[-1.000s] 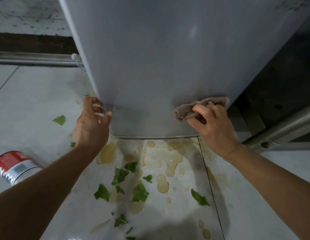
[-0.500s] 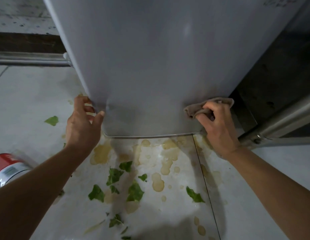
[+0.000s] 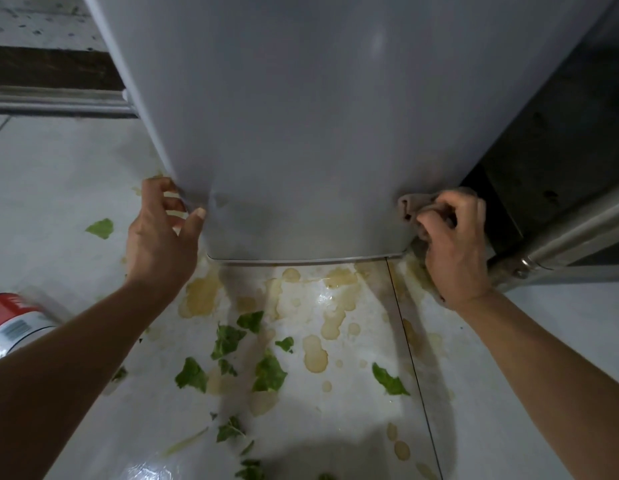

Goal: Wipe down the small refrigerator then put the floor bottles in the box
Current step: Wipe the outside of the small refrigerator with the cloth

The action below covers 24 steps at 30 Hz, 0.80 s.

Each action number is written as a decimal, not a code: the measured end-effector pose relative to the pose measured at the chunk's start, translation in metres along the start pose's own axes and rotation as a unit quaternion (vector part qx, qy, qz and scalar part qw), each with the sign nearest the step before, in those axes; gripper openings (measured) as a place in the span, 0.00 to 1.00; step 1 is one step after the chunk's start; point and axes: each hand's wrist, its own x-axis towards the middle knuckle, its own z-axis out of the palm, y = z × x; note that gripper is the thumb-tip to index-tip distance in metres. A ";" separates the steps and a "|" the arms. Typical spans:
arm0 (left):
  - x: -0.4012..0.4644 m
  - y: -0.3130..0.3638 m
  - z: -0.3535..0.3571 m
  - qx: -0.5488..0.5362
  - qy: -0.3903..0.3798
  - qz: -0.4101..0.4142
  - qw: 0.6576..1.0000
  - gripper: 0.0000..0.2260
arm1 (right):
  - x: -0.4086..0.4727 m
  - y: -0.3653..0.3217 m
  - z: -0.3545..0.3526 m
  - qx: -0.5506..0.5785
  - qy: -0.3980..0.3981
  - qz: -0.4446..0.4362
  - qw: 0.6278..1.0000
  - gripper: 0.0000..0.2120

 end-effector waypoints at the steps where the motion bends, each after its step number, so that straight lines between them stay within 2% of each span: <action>1: -0.001 0.000 0.001 0.000 0.004 0.001 1.000 0.14 | 0.001 0.000 0.001 -0.004 0.017 -0.001 1.000 0.14; 3: -0.001 -0.001 0.002 -0.001 0.012 0.004 1.000 0.14 | -0.006 -0.002 0.007 -0.007 0.009 0.018 1.000 0.17; 6: -0.002 -0.002 0.003 -0.003 0.011 0.003 1.000 0.14 | -0.020 -0.007 0.016 -0.027 -0.077 0.069 0.994 0.17; 8: -0.002 -0.001 0.002 -0.006 0.006 0.001 1.000 0.14 | -0.027 -0.009 0.016 -0.034 -0.175 0.061 0.982 0.16; 10: -0.002 0.001 0.001 -0.012 0.004 -0.004 1.000 0.14 | -0.034 -0.010 0.014 -0.049 -0.298 0.064 0.951 0.13; 11: -0.003 0.001 0.000 -0.014 0.001 -0.007 1.000 0.14 | -0.039 -0.011 0.012 -0.048 -0.334 0.085 0.938 0.13; 13: -0.002 0.001 -0.001 -0.013 -0.007 -0.009 1.000 0.13 | -0.042 -0.015 0.008 -0.031 -0.317 0.150 0.936 0.13; 16: 0.000 0.001 -0.004 -0.006 -0.017 -0.002 1.000 0.13 | -0.036 -0.027 -0.003 0.057 -0.200 0.283 0.936 0.15; 18: 0.001 0.000 -0.005 -0.008 -0.015 -0.002 1.000 0.12 | -0.033 -0.031 -0.008 0.155 -0.144 0.417 0.884 0.17; 21: 0.000 0.001 -0.004 -0.010 -0.010 -0.006 1.000 0.12 | -0.027 -0.036 0.001 0.283 -0.080 0.607 0.738 0.18; 22: 0.000 0.001 -0.004 -0.009 -0.009 -0.007 1.000 0.12 | -0.023 -0.038 0.007 0.309 -0.061 0.640 0.701 0.17; 24: -0.001 0.001 -0.004 -0.005 -0.009 -0.001 1.000 0.13 | -0.011 -0.047 0.020 0.348 -0.031 0.664 0.661 0.14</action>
